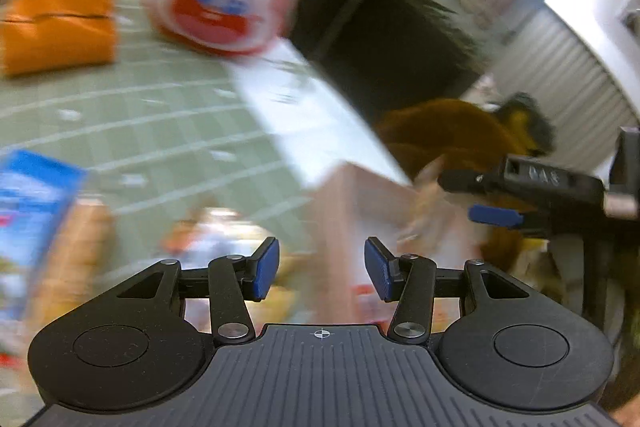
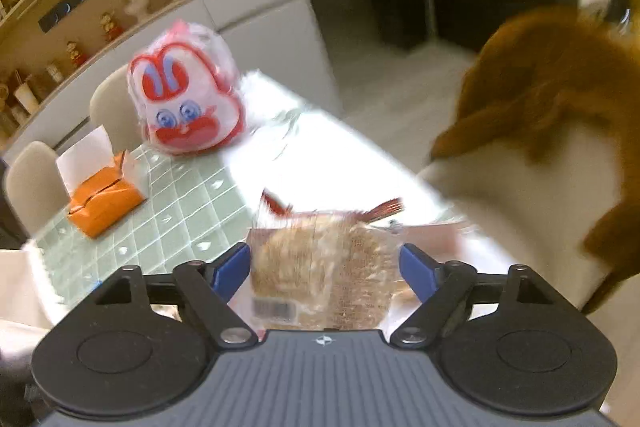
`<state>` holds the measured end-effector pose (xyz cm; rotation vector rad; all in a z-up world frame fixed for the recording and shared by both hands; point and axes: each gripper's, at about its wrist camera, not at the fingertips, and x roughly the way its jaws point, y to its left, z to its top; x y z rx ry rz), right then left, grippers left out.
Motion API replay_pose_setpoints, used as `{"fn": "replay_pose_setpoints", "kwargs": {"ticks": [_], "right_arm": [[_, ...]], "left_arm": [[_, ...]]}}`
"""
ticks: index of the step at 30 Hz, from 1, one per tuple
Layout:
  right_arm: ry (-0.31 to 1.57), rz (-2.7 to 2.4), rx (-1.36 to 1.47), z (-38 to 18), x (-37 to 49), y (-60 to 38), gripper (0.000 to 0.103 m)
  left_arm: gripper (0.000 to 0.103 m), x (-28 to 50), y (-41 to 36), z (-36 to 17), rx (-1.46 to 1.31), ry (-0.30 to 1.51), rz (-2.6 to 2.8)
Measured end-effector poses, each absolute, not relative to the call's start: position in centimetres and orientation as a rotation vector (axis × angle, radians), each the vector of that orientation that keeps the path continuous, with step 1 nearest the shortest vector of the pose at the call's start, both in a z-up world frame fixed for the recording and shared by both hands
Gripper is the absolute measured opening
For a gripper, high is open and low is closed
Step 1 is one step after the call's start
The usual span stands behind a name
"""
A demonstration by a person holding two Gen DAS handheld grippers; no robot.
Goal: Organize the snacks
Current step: 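Lower the bread bag into the pink box while the right tool releases the cracker bag inside, then withdraw both open tools from the pink box back over the snacks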
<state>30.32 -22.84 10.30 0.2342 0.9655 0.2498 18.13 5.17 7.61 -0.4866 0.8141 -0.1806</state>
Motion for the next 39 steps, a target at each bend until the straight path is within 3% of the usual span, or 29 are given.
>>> {"fn": "replay_pose_setpoints", "kwargs": {"ticks": [7,17,31,39], "right_arm": [[0.976,0.209,0.355,9.0,30.0,-23.2,0.083],[0.909,0.367,-0.039,10.9,24.6,-13.5,0.085],[1.115,0.364,-0.142,4.8,29.3,-1.3,0.087],[1.216,0.365,-0.110,3.1,27.2,-2.0,0.053]], "left_arm": [[0.053,14.9,11.8,5.8,-0.485,0.851,-0.031],[0.053,9.4,11.1,4.2,-0.440,0.920,-0.025],[0.049,6.7,11.2,4.5,-0.429,0.918,-0.109],[0.049,6.1,12.8,4.2,-0.475,0.915,-0.086]]}}
